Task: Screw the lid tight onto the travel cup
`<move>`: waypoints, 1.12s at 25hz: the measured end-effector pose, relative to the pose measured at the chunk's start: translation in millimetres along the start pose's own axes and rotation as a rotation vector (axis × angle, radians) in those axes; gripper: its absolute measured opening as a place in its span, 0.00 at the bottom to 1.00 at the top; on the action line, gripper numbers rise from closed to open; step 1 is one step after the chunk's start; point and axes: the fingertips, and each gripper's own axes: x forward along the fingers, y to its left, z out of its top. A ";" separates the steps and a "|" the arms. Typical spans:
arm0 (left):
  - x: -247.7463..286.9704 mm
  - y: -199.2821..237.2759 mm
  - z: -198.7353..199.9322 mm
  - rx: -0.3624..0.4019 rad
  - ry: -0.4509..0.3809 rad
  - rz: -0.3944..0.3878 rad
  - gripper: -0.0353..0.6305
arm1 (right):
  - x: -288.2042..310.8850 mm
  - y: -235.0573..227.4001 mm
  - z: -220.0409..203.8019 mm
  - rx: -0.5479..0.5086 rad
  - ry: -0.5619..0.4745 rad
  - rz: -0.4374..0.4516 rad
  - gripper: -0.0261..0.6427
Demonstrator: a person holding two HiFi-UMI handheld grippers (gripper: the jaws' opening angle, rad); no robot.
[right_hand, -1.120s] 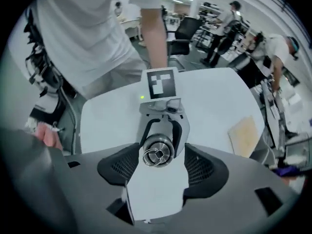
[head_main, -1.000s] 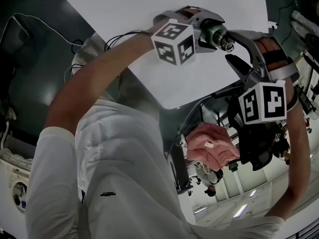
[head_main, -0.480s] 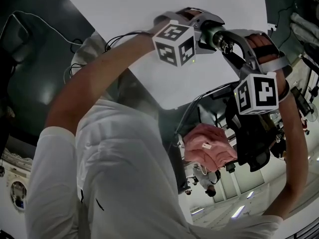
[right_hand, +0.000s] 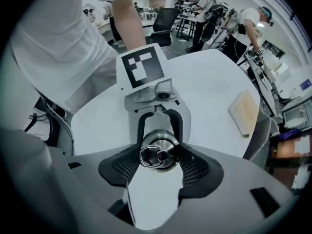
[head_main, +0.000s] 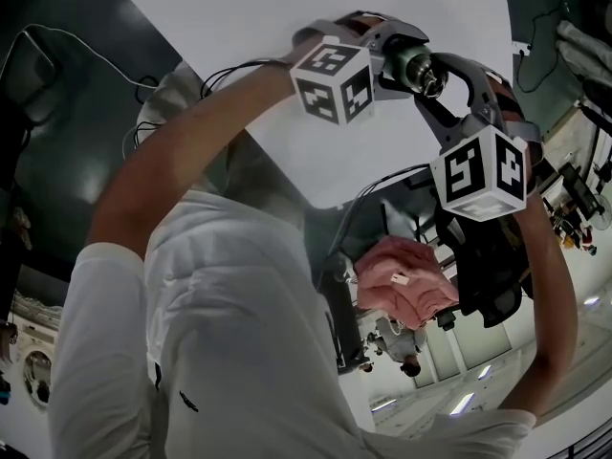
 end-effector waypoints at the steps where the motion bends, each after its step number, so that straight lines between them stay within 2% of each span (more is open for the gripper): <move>1: 0.0 0.0 0.0 0.000 0.000 0.000 0.58 | 0.0 -0.6 0.3 0.025 -0.001 -0.008 0.41; 8: 0.8 0.3 -0.6 0.000 -0.002 0.000 0.58 | 1.5 -5.5 0.8 0.216 0.009 -0.060 0.41; 21: -1.6 2.9 -0.8 0.004 0.034 -0.001 0.58 | 2.2 -14.5 5.2 0.365 -0.004 -0.149 0.40; 25: -3.3 1.7 -3.7 -0.001 0.050 -0.004 0.58 | 3.9 -16.7 12.0 0.473 -0.061 -0.147 0.41; 28: -4.1 1.6 -3.6 0.000 0.059 -0.009 0.58 | -3.6 -20.9 18.7 0.446 -0.101 -0.171 0.42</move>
